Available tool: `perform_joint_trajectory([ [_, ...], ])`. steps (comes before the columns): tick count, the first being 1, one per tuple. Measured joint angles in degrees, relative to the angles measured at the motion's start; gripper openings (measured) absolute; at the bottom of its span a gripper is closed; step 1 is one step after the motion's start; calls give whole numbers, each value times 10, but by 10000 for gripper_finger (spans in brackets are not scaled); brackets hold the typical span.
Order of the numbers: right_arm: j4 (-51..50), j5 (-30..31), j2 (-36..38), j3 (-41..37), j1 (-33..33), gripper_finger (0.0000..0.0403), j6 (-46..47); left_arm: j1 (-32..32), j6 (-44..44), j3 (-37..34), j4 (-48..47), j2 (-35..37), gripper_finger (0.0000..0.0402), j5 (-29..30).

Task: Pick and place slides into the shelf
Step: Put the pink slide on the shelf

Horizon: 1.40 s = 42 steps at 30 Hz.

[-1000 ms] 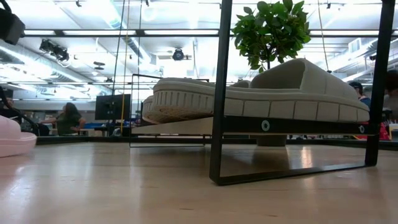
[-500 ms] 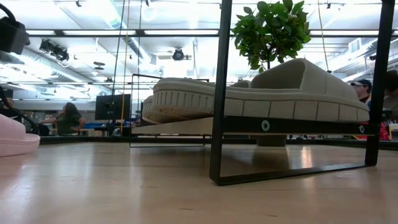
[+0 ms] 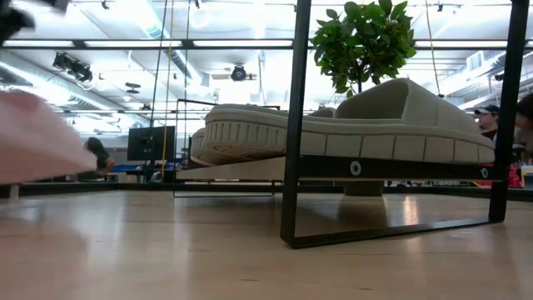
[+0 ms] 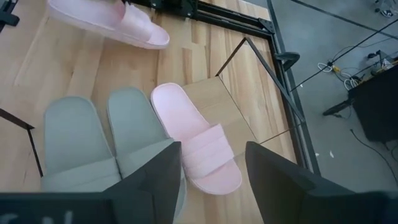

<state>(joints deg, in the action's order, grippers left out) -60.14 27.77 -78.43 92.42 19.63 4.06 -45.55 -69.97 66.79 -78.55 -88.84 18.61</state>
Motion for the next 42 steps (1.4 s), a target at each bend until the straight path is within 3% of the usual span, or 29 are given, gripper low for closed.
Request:
perform_joint_trajectory([
  [10, 1, -20, 0, 0, -29, 177, 99, 13, 87, 204, -115, 0, 4, 163],
  [19, 59, -202, 0, 0, -119, 176, 285, 86, 397, 315, -112, -16, 4, 274],
  [25, 89, -312, 0, 0, -152, 180, 405, 132, 588, 330, -56, -23, 4, 337],
  [34, 95, -305, -14, 0, -159, 201, 517, 142, 793, 331, 53, -23, 4, 379],
  [42, 156, -314, -65, 0, -172, 233, 554, 142, 902, 331, 123, -23, 4, 418],
])
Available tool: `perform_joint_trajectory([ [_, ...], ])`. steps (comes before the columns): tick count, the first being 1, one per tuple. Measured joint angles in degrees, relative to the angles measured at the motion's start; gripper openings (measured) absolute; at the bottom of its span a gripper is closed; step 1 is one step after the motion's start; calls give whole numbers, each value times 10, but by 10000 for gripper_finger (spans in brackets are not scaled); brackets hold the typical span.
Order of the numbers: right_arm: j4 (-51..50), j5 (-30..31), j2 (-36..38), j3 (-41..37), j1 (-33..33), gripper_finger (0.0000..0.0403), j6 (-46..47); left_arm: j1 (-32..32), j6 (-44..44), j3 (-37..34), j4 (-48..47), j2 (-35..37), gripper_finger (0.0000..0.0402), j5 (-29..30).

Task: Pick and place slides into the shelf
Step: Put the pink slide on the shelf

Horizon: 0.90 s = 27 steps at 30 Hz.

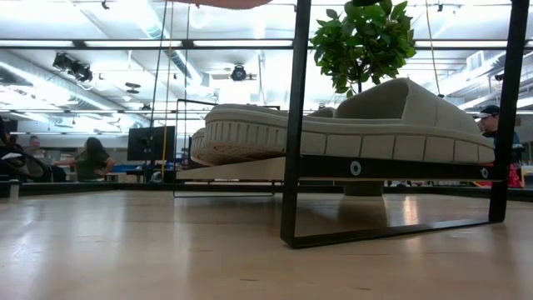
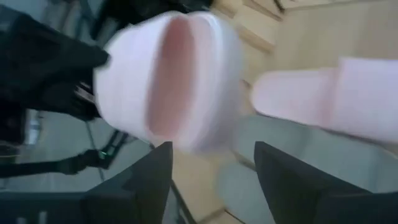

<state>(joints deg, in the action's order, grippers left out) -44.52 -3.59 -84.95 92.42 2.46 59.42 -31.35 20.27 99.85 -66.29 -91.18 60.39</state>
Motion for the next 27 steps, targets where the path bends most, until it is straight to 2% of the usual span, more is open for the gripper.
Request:
perform_joint_trajectory([
  [8, 97, 10, -21, 0, -26, 240, 1, -13, 35, 0, 33, 0, 4, 6],
  [15, 96, -10, -20, 0, -27, 204, 0, -20, 40, 0, 31, 0, 3, 15],
  [19, 83, -37, -20, 0, -26, 188, 4, -21, 44, 0, 31, 0, 5, 29],
  [27, -19, 3, 2, 0, -27, 189, -5, -19, 38, 0, 27, 0, 6, 36],
])
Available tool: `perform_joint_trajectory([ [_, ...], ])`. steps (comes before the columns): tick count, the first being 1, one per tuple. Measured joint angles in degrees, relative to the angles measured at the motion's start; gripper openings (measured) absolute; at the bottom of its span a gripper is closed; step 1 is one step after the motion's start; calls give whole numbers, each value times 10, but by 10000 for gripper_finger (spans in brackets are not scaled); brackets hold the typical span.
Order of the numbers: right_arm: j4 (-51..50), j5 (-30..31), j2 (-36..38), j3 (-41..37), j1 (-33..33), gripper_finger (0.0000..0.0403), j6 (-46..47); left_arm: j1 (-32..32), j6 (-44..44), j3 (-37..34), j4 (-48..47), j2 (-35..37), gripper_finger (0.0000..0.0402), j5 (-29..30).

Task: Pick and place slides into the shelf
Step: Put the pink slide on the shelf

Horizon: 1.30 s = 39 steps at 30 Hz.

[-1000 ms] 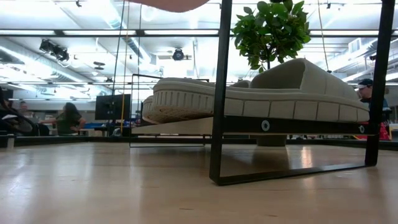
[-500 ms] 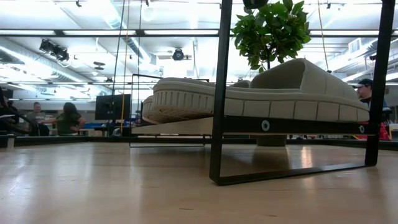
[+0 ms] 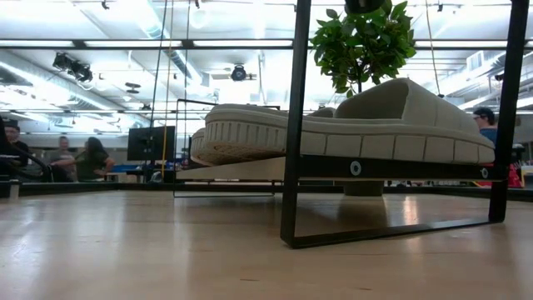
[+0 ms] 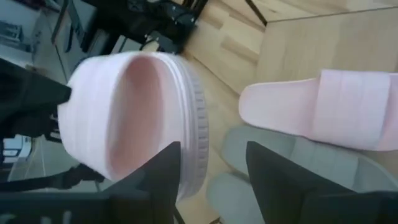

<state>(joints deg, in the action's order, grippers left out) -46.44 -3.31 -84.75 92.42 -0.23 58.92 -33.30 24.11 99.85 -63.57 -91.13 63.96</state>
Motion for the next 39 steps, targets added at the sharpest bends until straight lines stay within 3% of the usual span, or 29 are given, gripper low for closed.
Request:
perform_joint_trajectory([
  [8, 26, 3, 5, 0, 2, 205, 11, 1, -10, 0, -11, 0, 6, 0],
  [18, 28, 2, 3, 0, 4, 163, 16, 13, -12, 0, -10, 0, 4, 15],
  [29, 43, 6, -2, 0, 8, 154, 11, 24, -14, 0, -8, 0, 5, 19],
  [39, 50, 29, -2, 0, 7, 75, -8, 24, -15, 0, 0, 0, 8, 19],
])
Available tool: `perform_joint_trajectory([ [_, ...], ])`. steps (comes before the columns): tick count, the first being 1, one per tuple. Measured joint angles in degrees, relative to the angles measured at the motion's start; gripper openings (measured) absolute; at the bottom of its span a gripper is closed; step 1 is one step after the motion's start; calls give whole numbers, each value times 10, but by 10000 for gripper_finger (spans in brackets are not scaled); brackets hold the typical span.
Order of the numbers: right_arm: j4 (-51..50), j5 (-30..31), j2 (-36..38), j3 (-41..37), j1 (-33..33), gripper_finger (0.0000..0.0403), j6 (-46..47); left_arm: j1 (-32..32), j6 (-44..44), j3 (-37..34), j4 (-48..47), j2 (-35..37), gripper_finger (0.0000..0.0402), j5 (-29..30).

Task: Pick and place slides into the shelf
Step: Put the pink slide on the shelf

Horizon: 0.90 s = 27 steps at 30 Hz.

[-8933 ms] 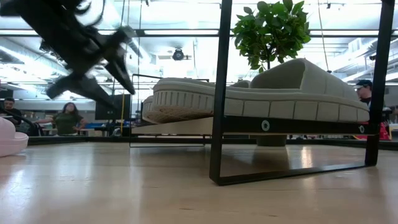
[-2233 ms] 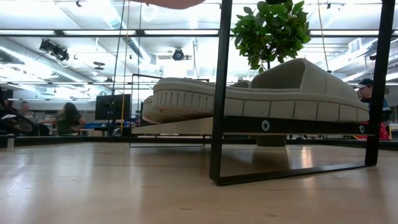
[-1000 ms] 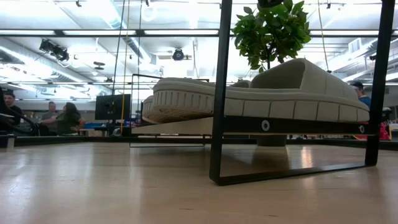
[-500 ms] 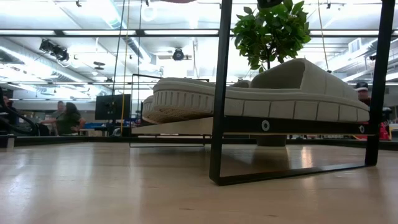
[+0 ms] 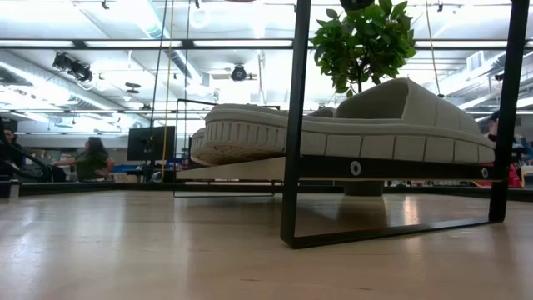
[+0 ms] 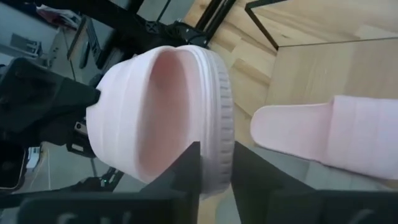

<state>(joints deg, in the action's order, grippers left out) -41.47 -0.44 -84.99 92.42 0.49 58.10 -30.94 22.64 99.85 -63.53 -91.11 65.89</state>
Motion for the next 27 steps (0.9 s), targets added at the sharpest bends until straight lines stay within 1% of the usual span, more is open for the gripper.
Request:
perform_joint_trajectory([
  [4, 0, 12, 0, 0, 0, 43, -11, 0, -10, 0, -1, 0, 9, 0],
  [7, 0, 26, 0, 0, 0, 38, -17, 0, -11, 0, -1, 0, 15, 0],
  [12, -2, 54, 0, 0, 0, 35, -23, -3, -11, 0, -2, 4, 50, 17],
  [19, -31, 97, 0, 0, 0, 34, -29, -8, -10, 1, 0, 9, 96, 43],
  [21, -43, 115, 0, 0, 0, 34, -28, -8, -10, 1, -1, 9, 106, 65],
  [25, -75, 153, 0, 0, 1, 34, -28, -8, -15, 1, -1, 9, 123, 143],
  [27, -83, 170, 0, 0, 5, 34, -26, -6, -18, 1, -1, 9, 129, 172],
])
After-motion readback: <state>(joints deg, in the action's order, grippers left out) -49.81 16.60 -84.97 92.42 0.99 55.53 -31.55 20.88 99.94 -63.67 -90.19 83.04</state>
